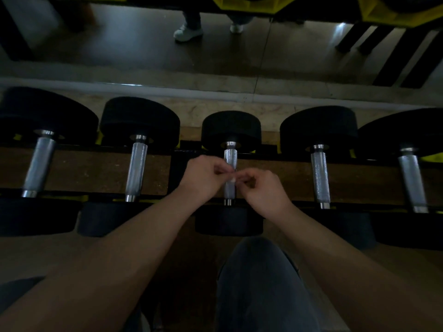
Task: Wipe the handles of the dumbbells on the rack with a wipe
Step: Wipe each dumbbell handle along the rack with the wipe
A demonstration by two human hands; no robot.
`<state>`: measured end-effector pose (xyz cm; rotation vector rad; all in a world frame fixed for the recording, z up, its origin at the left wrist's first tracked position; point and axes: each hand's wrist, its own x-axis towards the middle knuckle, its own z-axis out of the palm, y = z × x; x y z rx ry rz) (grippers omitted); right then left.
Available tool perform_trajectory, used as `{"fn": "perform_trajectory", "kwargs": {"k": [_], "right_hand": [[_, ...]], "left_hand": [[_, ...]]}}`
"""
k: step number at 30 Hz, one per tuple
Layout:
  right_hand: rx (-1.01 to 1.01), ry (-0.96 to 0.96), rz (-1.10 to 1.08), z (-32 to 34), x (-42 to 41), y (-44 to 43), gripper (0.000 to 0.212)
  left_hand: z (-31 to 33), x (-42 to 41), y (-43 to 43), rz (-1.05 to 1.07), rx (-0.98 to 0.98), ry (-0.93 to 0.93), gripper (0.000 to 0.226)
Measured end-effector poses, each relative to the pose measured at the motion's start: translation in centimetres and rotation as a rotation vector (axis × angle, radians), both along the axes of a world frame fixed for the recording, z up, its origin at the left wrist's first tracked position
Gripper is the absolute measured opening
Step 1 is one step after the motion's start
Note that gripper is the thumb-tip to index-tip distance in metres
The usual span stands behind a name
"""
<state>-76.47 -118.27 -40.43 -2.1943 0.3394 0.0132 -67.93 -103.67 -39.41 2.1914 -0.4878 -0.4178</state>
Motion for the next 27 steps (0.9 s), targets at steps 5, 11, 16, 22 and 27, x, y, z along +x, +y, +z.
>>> {"fn": "perform_trajectory", "kwargs": {"k": [5,11,16,22,27], "right_hand": [[0.151,-0.005,-0.149,-0.9,-0.2,0.6,0.028],[0.175,-0.040,-0.136,-1.3,-0.7,0.1,0.025],[0.199,-0.050,-0.184,-1.4,-0.6,0.2,0.019],[0.229,-0.048,-0.179,-1.2,-0.7,0.0,0.018],[0.232,-0.006,-0.124,-1.1,-0.7,-0.1,0.023]], "left_hand": [[0.1,0.8,-1.2,0.073,-0.009,-0.112,0.009],[0.8,-0.8,0.5,-0.324,0.309,-0.136,0.009],[1.8,-0.1,-0.4,-0.486,0.461,-0.164,0.005],[0.6,0.3,-1.4,-0.026,0.136,-0.139,0.010],[0.9,-0.2,0.4,-0.197,0.424,0.092,0.010]]}}
